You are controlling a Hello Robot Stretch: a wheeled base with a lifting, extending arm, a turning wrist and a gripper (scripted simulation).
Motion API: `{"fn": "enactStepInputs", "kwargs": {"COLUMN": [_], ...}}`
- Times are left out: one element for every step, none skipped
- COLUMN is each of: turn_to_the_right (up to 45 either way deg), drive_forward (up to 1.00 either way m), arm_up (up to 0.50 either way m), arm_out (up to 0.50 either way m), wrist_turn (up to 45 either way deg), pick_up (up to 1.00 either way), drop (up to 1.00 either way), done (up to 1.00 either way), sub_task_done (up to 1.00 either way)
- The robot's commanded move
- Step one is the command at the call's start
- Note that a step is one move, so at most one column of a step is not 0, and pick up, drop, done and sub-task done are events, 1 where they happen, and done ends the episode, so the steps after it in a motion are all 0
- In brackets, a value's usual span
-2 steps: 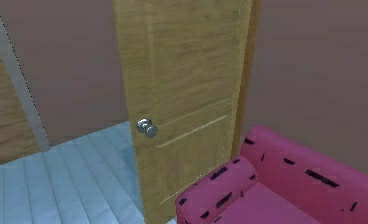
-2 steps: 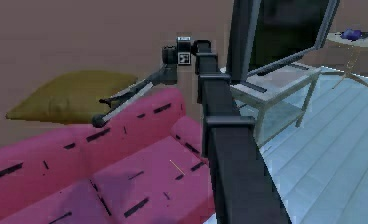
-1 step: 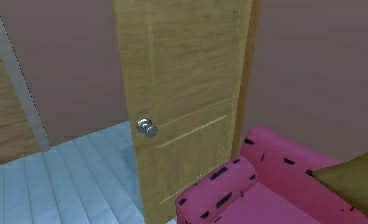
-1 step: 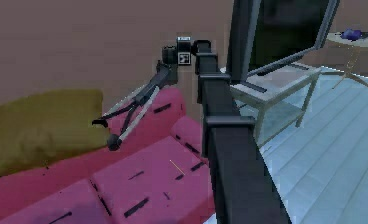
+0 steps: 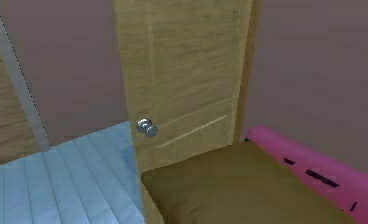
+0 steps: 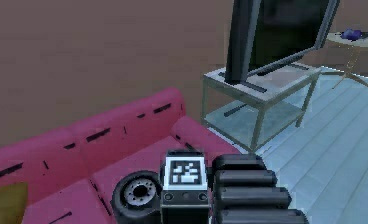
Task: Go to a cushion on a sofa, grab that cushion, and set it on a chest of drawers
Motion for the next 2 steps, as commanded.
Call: {"fn": "enactStepInputs", "kwargs": {"turn_to_the_right": [-30.0,0.0], "drive_forward": [0.00,1.00], "arm_up": [0.00,0.00], "arm_out": [0.00,0.00], "wrist_turn": [0.0,0.0], "pick_up": [0.00,0.00], "drop": [0.00,0.00], "done": [0.00,0.00], "sub_task_done": [0.00,0.00]}}
